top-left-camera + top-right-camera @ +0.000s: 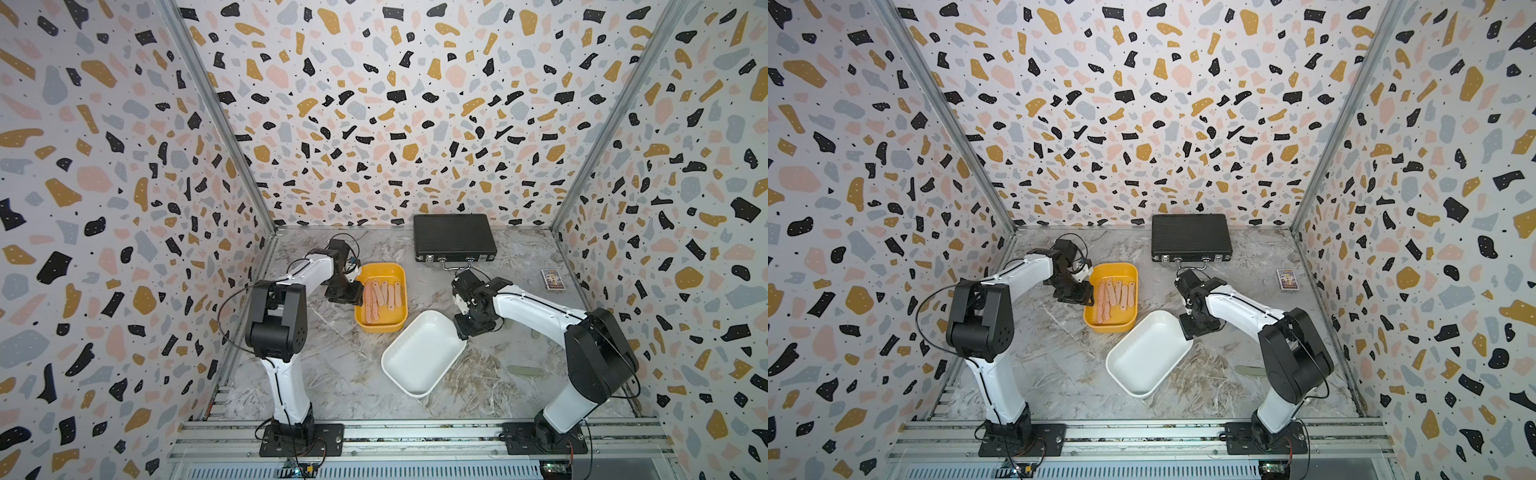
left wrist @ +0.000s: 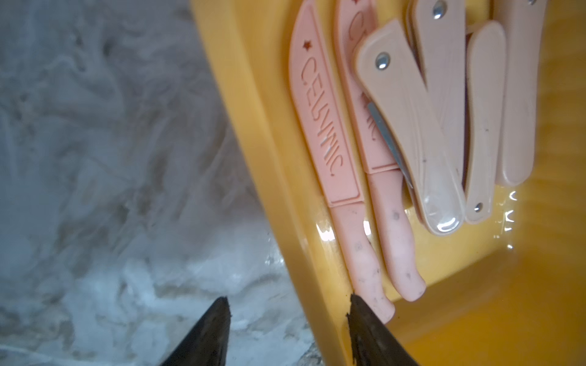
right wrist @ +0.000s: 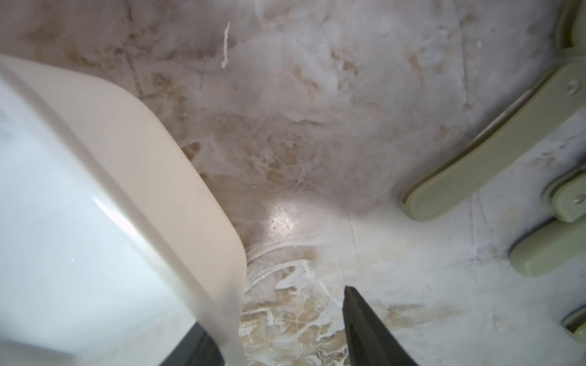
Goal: Place the fruit knives into the storage box by color
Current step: Move the storage box to the center of the board.
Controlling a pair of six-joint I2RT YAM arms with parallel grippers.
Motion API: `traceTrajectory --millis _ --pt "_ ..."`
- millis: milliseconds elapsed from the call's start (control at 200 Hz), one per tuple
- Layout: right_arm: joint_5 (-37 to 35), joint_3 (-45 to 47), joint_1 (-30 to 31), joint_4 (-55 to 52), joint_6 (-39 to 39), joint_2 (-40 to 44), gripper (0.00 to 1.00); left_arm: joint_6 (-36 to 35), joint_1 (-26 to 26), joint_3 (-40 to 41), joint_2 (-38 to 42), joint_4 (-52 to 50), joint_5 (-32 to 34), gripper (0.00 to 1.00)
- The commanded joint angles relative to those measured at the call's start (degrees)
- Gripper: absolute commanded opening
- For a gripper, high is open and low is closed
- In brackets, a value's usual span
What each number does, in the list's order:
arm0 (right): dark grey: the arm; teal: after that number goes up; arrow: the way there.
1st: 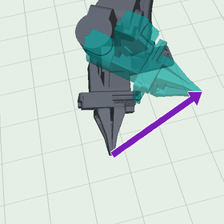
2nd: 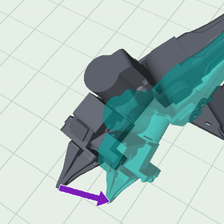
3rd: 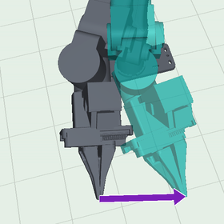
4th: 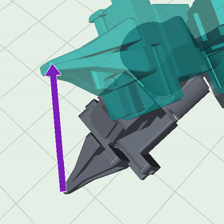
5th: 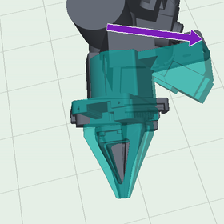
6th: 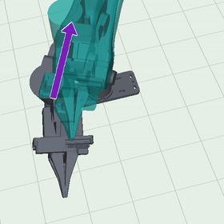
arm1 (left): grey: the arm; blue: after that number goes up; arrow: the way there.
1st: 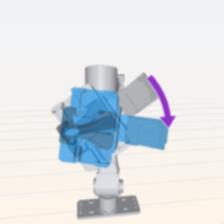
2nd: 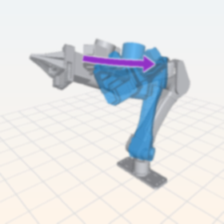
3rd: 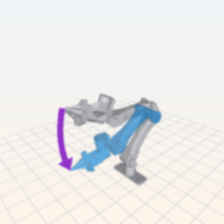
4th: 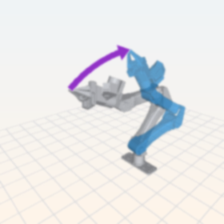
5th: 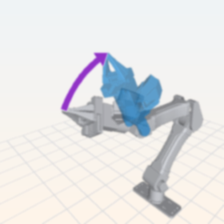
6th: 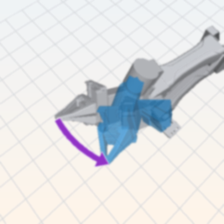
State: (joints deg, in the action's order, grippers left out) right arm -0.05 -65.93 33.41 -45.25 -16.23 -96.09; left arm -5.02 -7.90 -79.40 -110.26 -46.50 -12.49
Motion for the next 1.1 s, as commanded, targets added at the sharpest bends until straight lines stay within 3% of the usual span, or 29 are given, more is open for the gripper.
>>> traceTrajectory --millis 0,340,556,851,1096 --pt "-0.3 -4.8 -0.4 -1.2 1.1 -1.8 0.59 -2.2 1.6 3.1 3.1 0.2 0.0 0.6" --pt "0.9 -18.6 -1.1 -3.3 2.9 -14.0 0.58 -3.4 3.7 8.4 8.7 0.9 -1.7 0.6" --pt "0.4 -27.0 -1.5 -6.7 3.9 -17.0 0.59 -3.4 4.3 8.5 12.3 0.1 -4.2 0.62" --pt "1.5 -26.9 -1.4 -8.6 -0.3 -9.1 0.65 -1.0 5.7 1.0 20.4 -4.3 -9.7 0.66" --pt "3.1 -18.1 -0.7 -7.2 -4.5 -1.2 0.65 1.1 5.7 -2.7 25.7 -5.0 -24.2 0.7"
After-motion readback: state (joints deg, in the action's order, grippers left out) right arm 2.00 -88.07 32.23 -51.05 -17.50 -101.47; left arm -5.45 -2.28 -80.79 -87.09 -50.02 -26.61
